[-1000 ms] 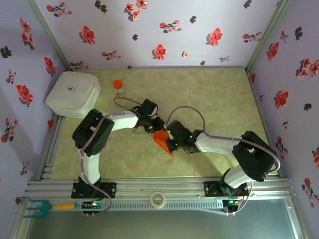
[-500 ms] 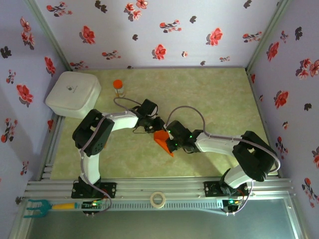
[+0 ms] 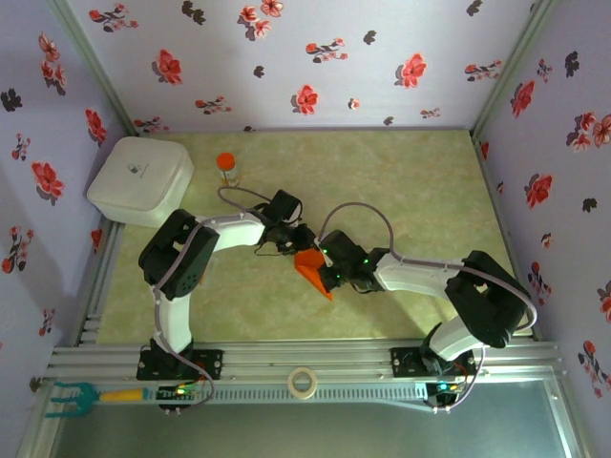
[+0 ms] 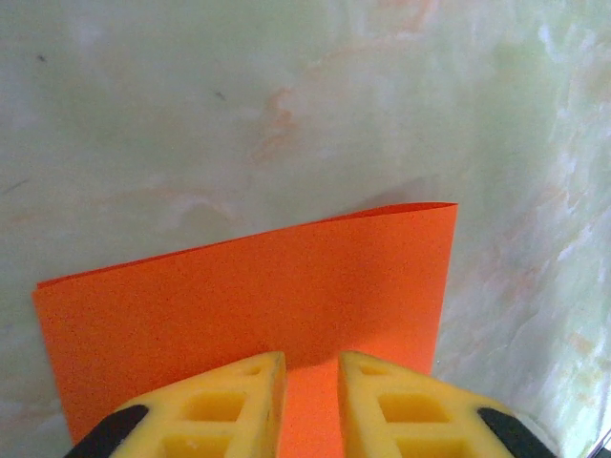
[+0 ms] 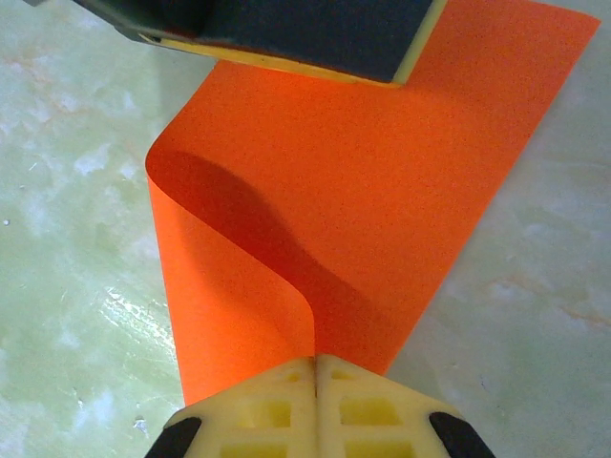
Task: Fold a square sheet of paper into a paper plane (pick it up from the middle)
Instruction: Third fold the triangle at the center of the table.
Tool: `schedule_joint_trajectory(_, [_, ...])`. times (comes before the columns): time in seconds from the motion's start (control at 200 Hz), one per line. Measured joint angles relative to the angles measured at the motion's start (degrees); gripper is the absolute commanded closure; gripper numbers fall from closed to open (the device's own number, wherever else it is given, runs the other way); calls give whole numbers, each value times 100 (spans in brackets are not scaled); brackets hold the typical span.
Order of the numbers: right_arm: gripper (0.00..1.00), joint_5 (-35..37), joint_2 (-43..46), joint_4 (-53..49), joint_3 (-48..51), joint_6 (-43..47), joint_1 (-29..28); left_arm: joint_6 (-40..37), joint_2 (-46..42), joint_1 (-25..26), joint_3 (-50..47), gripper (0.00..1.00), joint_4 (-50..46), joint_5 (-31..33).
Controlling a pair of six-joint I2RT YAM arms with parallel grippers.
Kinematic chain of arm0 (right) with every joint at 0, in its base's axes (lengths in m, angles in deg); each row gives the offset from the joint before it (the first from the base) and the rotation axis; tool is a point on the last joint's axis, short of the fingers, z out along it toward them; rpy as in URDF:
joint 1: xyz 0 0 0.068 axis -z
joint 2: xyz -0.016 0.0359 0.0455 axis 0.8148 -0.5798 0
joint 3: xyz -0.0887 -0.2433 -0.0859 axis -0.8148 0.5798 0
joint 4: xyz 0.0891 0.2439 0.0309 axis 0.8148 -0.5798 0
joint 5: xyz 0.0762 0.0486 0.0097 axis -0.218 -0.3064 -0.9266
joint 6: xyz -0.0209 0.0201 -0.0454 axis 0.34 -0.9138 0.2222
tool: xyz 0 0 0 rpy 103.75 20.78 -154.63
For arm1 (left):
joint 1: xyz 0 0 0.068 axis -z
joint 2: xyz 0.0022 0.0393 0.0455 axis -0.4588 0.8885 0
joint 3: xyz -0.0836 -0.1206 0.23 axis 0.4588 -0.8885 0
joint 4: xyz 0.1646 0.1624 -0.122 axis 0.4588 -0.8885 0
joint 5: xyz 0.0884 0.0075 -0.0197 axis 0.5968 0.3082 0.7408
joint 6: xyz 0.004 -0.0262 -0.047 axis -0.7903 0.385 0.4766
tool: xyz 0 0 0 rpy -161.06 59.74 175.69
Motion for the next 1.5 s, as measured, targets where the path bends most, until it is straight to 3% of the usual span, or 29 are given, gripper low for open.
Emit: schedule_joint_trajectory(1.505, [100,-48,-267,70,-72,192,72,4,-2,-7,-81,81,151,-42])
